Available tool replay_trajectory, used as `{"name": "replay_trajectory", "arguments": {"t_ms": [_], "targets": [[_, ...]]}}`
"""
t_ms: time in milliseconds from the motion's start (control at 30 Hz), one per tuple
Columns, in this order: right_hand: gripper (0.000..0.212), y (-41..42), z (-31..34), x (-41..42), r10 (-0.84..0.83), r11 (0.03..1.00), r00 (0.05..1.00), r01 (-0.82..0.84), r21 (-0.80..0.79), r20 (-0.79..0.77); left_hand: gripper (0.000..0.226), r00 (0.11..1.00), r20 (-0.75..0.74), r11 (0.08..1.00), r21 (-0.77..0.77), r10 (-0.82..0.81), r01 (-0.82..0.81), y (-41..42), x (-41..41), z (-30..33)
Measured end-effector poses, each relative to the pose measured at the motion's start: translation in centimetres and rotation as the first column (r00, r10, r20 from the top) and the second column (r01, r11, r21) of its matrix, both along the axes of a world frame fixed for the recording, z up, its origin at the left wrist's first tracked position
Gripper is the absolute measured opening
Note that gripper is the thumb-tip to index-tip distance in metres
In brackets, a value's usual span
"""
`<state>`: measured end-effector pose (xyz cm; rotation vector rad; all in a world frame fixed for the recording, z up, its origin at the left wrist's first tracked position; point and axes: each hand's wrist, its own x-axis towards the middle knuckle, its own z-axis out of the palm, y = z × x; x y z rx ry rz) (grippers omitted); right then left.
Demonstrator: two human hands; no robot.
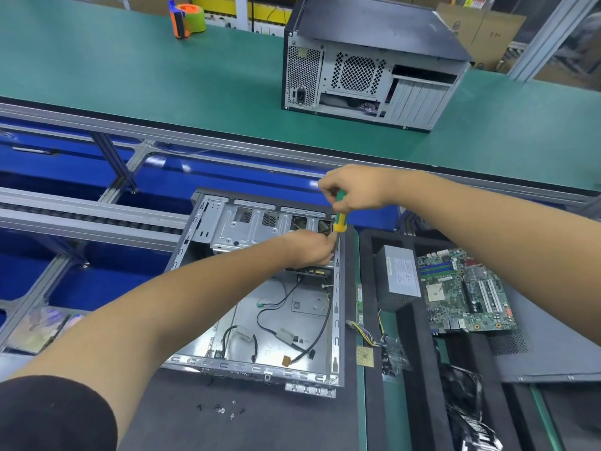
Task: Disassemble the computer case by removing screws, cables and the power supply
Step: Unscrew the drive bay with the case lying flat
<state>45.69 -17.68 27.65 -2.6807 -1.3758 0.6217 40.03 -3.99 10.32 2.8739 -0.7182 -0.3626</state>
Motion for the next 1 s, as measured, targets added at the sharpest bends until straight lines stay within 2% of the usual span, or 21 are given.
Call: {"name": "replay_trajectory", "arguments": {"t_ms": [167, 400, 467, 567, 667, 733, 800, 867, 900, 1000], "targets": [[0.014, -0.1, -0.3, 0.1, -0.026, 1.000, 1.000, 0.026, -0.015, -0.005, 0.049, 0.999, -0.016, 0.999, 0.013, 0.051, -0.051, -0.3, -0.3, 0.4], [0.012, -0.5, -0.5, 0.3, -0.071, 0.997, 0.997, 0.071, -0.019, -0.008, 0.038, 0.997, -0.054, 0.999, 0.022, 0.046, -0.045, -0.2, -0.2, 0.9], [0.012, -0.5, -0.5, 0.3, -0.084, 0.996, 0.996, 0.084, -0.016, -0.011, 0.035, 0.994, -0.082, 0.997, -0.022, 0.066, -0.068, -0.2, -0.2, 0.9], [0.010, -0.7, -0.4, 0.4, -0.098, 0.995, 0.995, 0.098, -0.002, -0.009, 0.028, 0.977, -0.118, 0.977, -0.104, 0.176, -0.189, 0.0, 0.2, 0.8], [0.011, -1.2, -0.5, 0.7, -0.131, 0.991, 0.991, 0.131, 0.029, -0.024, 0.029, 0.959, -0.165, 0.924, -0.270, 0.232, -0.270, 1.2, 0.4, 1.0], [0.014, -1.8, -0.7, 0.9, -0.183, 0.979, 0.982, 0.187, 0.083, -0.051, 0.033, 0.916, -0.267, 0.789, -0.470, 0.300, -0.396, 2.4, 0.0, 1.0], [0.014, -2.7, -1.1, 1.0, -0.246, 0.953, 0.965, 0.258, 0.157, -0.091, 0.034, 0.826, -0.466, 0.563, -0.609, 0.317, -0.560, 3.2, -0.7, 1.2], [0.014, -3.8, -2.0, 0.9, -0.315, 0.912, 0.940, 0.338, 0.234, -0.129, 0.035, 0.724, -0.651, 0.330, -0.647, 0.228, -0.687, 3.4, -1.4, 1.7], [0.014, -4.3, -2.6, 0.7, -0.356, 0.878, 0.921, 0.387, 0.282, -0.157, 0.035, 0.694, -0.696, 0.250, -0.649, 0.187, -0.718, 3.5, -1.7, 2.1], [0.017, -5.8, -5.1, -0.2, -0.507, 0.686, 0.809, 0.587, 0.429, -0.297, 0.032, 0.651, -0.744, 0.115, -0.641, 0.151, -0.759, 3.4, -2.6, 2.7]]}}
